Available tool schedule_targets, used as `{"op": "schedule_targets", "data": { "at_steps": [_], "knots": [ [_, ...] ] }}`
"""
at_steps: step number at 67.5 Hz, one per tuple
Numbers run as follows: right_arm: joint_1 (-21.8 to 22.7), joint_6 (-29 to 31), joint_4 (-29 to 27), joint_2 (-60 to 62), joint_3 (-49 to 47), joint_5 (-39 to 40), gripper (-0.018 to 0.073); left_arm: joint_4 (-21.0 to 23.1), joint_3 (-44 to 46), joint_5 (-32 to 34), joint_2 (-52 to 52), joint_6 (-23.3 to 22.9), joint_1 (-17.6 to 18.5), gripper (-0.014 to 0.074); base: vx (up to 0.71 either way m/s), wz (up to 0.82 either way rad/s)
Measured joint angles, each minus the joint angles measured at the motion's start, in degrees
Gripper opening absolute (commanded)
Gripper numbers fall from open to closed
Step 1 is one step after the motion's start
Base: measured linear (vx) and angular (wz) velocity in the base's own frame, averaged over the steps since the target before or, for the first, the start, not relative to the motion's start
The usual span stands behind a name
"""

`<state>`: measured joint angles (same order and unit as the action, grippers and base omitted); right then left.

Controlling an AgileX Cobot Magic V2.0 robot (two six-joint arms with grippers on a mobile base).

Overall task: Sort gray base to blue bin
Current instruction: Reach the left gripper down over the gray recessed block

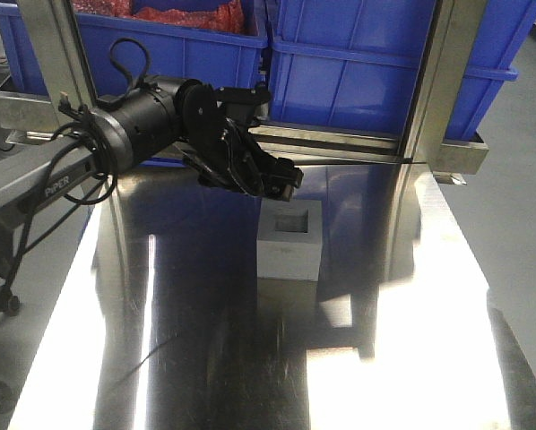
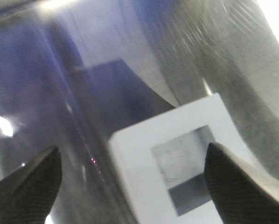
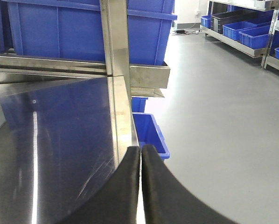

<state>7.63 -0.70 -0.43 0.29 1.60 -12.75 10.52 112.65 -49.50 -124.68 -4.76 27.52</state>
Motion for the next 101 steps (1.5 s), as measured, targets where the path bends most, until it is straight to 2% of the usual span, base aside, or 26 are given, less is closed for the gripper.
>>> {"op": "schedule_targets", "data": {
  "at_steps": [29, 61, 70, 89, 97, 101],
  "knots": [
    [0.0, 0.0, 0.0, 0.0, 0.0, 0.0, -0.0005, 2.3, 0.3, -3.0, -4.2, -0.3, 0.0, 0.0605, 0.00, 0.00],
    [0.0, 0.0, 0.0, 0.0, 0.0, 0.0, -0.0005, 3.0, 0.6, -3.0, -5.0, -0.4, 0.0, 0.0571, 0.00, 0.00],
    [0.0, 0.0, 0.0, 0.0, 0.0, 0.0, -0.0005, 3.3, 0.6, -3.4, -5.0, -0.4, 0.0, 0.0459, 0.00, 0.00],
    [0.0, 0.0, 0.0, 0.0, 0.0, 0.0, -0.0005, 4.3, 0.9, -3.9, -4.9, -0.6, 0.0, 0.0088, 0.00, 0.00],
    [0.0, 0.0, 0.0, 0.0, 0.0, 0.0, -0.0005, 4.0, 0.9, -4.0, -4.9, -0.4, 0.0, -0.0006, 0.00, 0.00],
    [0.0, 0.0, 0.0, 0.0, 0.0, 0.0, -0.0005, 4.0, 0.9, -4.0, -4.9, -0.4, 0.0, -0.0009, 0.00, 0.00]
  ]
}}
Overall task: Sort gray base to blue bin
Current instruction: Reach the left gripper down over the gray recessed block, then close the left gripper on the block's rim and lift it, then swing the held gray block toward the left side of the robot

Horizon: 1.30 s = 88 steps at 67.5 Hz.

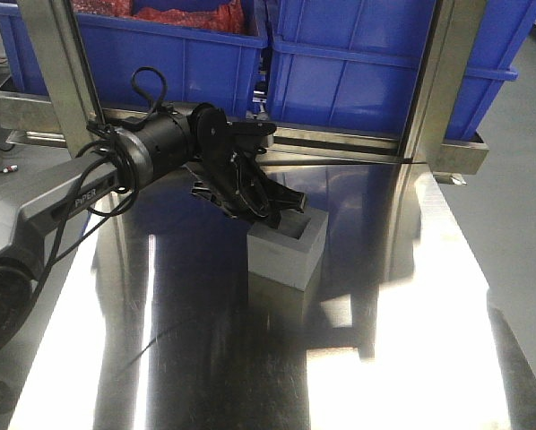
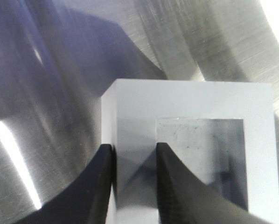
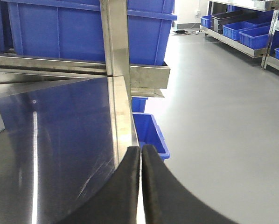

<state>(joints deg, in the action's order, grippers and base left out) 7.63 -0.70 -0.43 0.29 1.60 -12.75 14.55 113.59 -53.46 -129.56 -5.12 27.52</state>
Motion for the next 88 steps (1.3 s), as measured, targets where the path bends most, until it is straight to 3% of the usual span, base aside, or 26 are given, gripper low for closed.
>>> {"op": "schedule_targets", "data": {
  "at_steps": [22, 44, 55, 63, 88],
  "knots": [
    [0.0, 0.0, 0.0, 0.0, 0.0, 0.0, -0.0005, -1.6, -0.2, -0.3, 1.3, 0.9, 0.4, -0.0003, 0.00, 0.00],
    [0.0, 0.0, 0.0, 0.0, 0.0, 0.0, -0.0005, -10.9, -0.7, 5.1, 11.3, 0.4, 4.6, 0.0004, 0.00, 0.00],
    [0.0, 0.0, 0.0, 0.0, 0.0, 0.0, -0.0005, -13.1, -1.9, 5.8, 17.2, 0.4, 5.4, 0.0004, 0.00, 0.00],
    [0.0, 0.0, 0.0, 0.0, 0.0, 0.0, -0.0005, -14.5, -6.7, 9.0, 23.0, 0.4, 5.4, 0.0004, 0.00, 0.00],
    [0.0, 0.0, 0.0, 0.0, 0.0, 0.0, -0.0005, -14.5, -34.9, 24.3, 47.7, 0.4, 5.4, 0.0004, 0.00, 0.00]
  ]
}}
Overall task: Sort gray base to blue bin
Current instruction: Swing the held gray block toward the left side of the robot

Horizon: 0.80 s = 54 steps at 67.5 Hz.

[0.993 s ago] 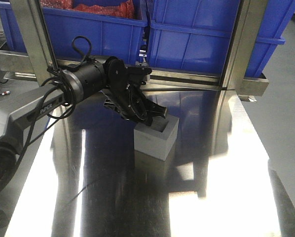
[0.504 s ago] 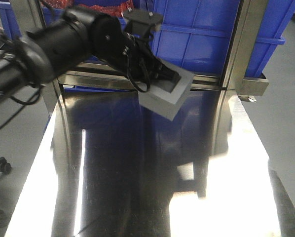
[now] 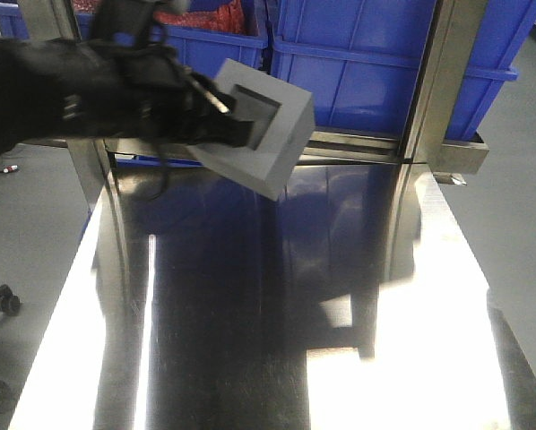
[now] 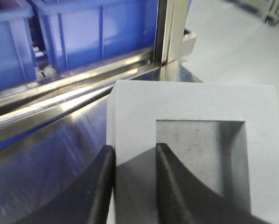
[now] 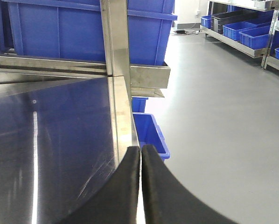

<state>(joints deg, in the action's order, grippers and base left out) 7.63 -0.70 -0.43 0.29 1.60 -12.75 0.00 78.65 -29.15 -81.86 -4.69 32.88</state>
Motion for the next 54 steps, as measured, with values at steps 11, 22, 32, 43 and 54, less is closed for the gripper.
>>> {"op": "schedule_targets", "data": {
  "at_steps": [11, 22, 32, 43, 54],
  "knots": [
    [0.0, 0.0, 0.0, 0.0, 0.0, 0.0, -0.0005, 0.0, -10.9, 4.0, 11.7, 0.0, 0.0, 0.0004, 0.00, 0.00],
    [0.0, 0.0, 0.0, 0.0, 0.0, 0.0, -0.0005, 0.0, -21.0, 9.5, 22.1, 0.0, 0.0, 0.0004, 0.00, 0.00],
    [0.0, 0.0, 0.0, 0.0, 0.0, 0.0, -0.0005, 0.0, -30.9, 18.2, 30.7, 0.0, 0.0, 0.0004, 0.00, 0.00],
    [0.0, 0.0, 0.0, 0.0, 0.0, 0.0, -0.0005, 0.0, -40.4, 27.2, 40.4, 0.0, 0.0, 0.0004, 0.00, 0.00],
    [0.0, 0.0, 0.0, 0.0, 0.0, 0.0, -0.0005, 0.0, -48.2, 29.9, 49.5, 0.0, 0.0, 0.0004, 0.00, 0.00]
  ]
}}
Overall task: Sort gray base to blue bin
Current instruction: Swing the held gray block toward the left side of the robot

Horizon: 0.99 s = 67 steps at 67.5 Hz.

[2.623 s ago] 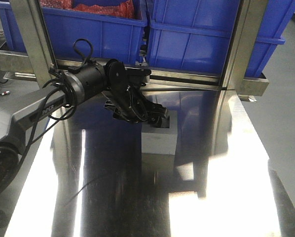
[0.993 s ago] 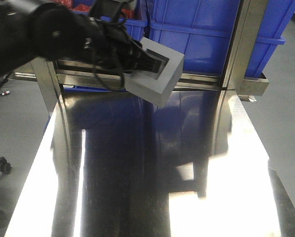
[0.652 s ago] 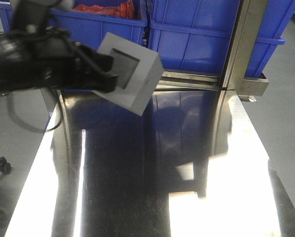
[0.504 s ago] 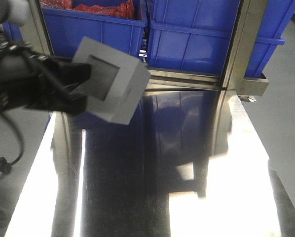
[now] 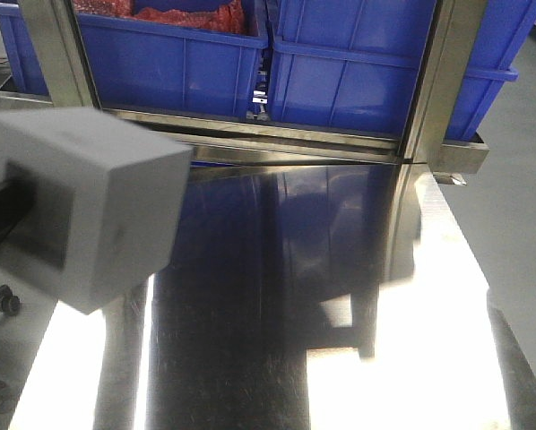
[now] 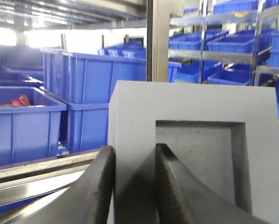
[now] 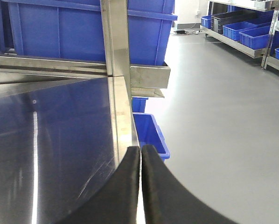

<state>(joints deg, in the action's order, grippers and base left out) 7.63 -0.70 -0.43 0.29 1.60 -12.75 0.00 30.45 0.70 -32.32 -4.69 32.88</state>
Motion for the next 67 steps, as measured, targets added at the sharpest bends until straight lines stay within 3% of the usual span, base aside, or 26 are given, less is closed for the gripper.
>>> {"op": "schedule_targets", "data": {
  "at_steps": [22, 67],
  "knots": [
    [0.0, 0.0, 0.0, 0.0, 0.0, 0.0, -0.0005, 0.0, -6.8, -0.1, 11.3, 0.0, 0.0, 0.0004, 0.00, 0.00],
    [0.0, 0.0, 0.0, 0.0, 0.0, 0.0, -0.0005, 0.0, -6.8, -0.1, 11.9, 0.0, 0.0, 0.0004, 0.00, 0.00]
  ]
}}
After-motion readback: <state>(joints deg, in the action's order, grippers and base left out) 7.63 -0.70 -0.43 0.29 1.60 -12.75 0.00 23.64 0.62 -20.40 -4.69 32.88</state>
